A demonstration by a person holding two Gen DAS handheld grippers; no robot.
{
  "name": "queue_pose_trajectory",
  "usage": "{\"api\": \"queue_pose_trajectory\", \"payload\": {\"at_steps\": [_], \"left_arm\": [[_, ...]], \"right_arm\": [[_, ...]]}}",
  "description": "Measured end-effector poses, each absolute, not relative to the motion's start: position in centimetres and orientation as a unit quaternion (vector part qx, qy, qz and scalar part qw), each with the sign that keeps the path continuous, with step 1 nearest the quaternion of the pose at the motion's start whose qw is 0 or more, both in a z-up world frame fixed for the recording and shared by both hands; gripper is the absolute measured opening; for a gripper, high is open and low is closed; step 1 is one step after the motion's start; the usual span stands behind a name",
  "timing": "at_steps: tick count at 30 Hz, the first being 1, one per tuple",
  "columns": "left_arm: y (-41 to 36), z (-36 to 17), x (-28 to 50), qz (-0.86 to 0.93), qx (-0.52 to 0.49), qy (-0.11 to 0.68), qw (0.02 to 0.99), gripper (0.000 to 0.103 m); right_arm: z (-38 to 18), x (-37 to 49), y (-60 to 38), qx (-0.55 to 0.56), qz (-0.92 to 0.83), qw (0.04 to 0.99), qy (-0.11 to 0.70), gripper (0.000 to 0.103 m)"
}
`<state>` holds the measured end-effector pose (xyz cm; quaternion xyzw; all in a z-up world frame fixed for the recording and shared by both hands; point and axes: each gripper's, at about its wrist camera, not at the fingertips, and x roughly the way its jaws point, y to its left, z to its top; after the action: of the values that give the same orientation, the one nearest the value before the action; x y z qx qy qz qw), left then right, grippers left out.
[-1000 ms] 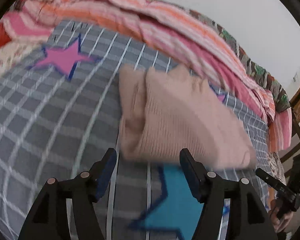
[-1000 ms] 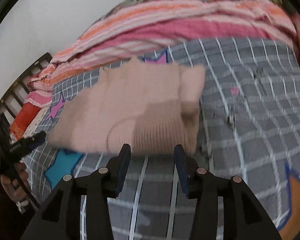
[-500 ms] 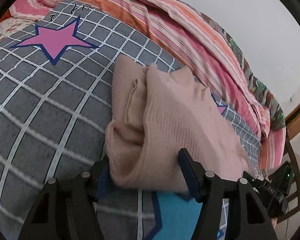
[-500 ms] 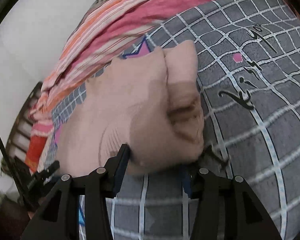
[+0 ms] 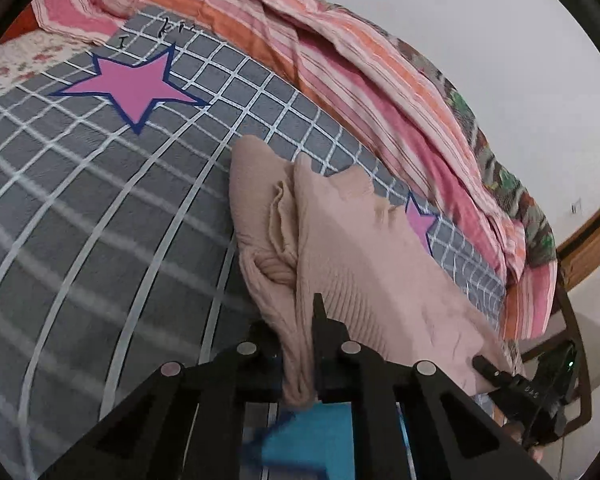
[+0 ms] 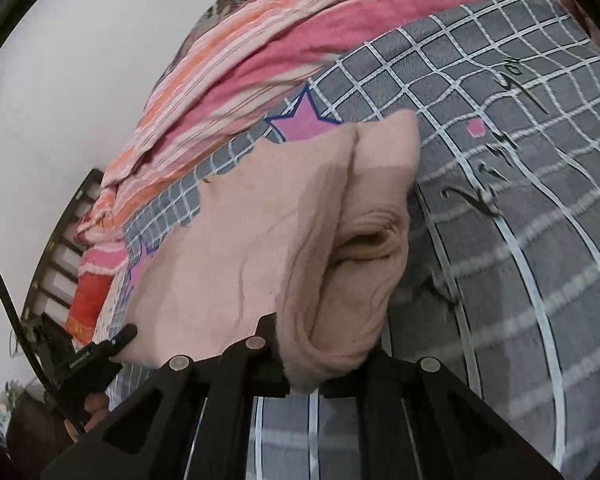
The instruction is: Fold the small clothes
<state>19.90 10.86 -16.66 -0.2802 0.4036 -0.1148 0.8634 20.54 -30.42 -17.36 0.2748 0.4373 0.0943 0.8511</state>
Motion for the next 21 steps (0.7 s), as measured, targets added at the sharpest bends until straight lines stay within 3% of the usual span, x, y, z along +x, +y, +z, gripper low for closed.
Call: {"api": "queue_pose_trajectory", "payload": {"at_steps": [10, 12, 14, 15, 17, 21], "left_arm": [[11.2, -17.2, 11.7, -0.123, -0.271, 0.412, 0.861, 0.012], [11.3, -17.1, 11.4, -0.112, -0.255, 0.411, 0.868, 0.020], [11.8, -16.5, 11.2, -0.079, -0.218, 0.410, 0.882, 0.041], [12.1, -16.1, 11.1, -0.073, -0.209, 0.401, 0.889, 0.044], [12.8, -15.2, 11.1, -0.078, -0.204, 0.384, 0.897, 0.066], [12.9, -13.1, 13.2, -0.077, -0.179, 0.366, 0.910, 0.067]], "right_arm": [[-16.9, 10.4, -30.8, 0.234, 0.091, 0.860, 0.445, 0.008], [-17.0, 9.5, -30.5, 0.209, 0.081, 0.867, 0.445, 0.013], [-17.0, 9.2, -30.4, 0.177, 0.065, 0.871, 0.453, 0.030], [-16.9, 9.1, -30.6, 0.162, 0.057, 0.873, 0.456, 0.032], [-15.9, 8.6, -31.3, 0.137, 0.044, 0.886, 0.441, 0.033], [-13.9, 9.8, -32.5, 0.132, 0.032, 0.904, 0.405, 0.037]]}}
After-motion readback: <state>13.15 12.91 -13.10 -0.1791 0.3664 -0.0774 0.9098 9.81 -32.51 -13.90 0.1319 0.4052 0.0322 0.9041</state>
